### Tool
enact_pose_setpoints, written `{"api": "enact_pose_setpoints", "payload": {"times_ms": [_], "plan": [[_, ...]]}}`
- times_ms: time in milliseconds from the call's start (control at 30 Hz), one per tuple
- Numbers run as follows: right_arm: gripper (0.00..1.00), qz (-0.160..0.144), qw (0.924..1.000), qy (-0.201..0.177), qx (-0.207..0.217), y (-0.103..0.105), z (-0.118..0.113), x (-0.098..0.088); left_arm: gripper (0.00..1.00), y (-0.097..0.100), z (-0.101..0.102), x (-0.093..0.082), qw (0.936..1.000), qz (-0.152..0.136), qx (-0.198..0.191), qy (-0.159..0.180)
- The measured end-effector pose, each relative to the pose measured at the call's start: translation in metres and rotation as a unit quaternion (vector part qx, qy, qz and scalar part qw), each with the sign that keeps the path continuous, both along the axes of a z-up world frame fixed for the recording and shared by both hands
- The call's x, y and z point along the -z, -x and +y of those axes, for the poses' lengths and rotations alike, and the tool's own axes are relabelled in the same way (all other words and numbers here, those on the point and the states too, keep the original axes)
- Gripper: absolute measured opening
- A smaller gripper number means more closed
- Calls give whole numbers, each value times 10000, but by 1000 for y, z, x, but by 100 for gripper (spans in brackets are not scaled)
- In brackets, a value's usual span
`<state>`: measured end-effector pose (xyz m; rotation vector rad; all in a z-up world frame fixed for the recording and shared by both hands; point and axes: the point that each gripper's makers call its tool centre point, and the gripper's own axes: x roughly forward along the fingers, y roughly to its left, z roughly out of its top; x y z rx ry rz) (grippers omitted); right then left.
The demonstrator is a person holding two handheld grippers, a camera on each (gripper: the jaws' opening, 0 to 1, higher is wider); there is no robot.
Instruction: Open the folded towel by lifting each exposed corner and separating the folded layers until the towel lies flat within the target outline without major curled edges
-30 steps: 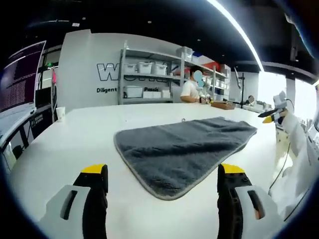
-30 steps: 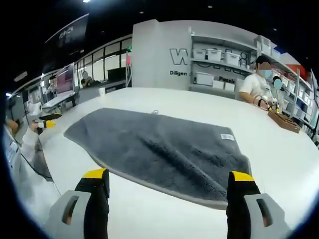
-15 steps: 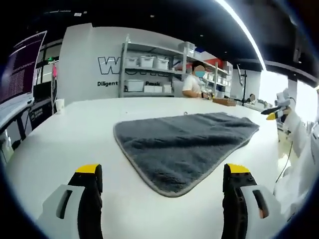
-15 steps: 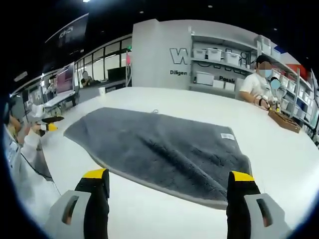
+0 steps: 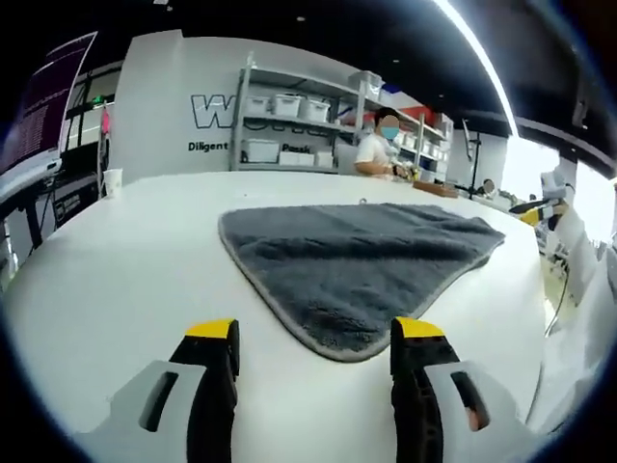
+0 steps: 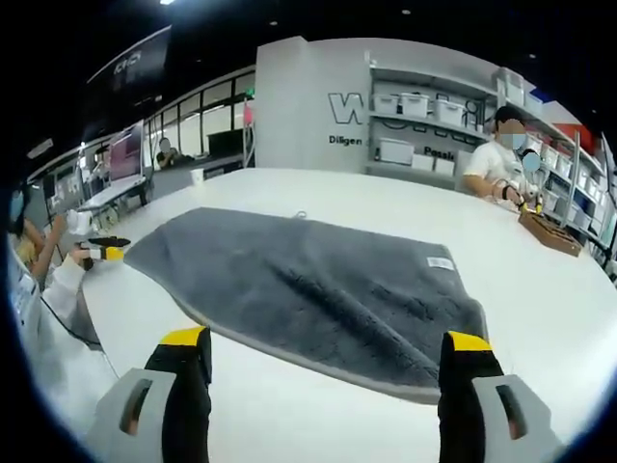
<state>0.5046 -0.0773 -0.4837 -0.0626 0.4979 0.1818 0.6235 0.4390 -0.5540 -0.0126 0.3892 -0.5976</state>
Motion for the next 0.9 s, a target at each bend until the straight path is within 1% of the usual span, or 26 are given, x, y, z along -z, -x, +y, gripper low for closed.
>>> {"api": "enact_pose_setpoints", "payload": {"times_ms": [167,300,400,500,800,900], "plan": [[99,7,10000,0,-11,0,1,0,43,2,-5,4,9999,2,130,-75],[99,8,10000,-9,-10,0,2,1,33,2,-8,5,9997,-33,212,-124],[99,16,10000,-17,-12,0,2,2,28,1,-8,5,9996,-51,212,-196],[99,24,10000,-23,-9,0,2,3,19,1,-7,6,9993,-55,213,-296],[99,39,10000,-28,-3,1,1,4,4,3,-5,6,9984,-80,307,-466],[99,53,10000,-31,-4,1,0,5,3,3,-2,4,9980,-79,304,-547]]}}
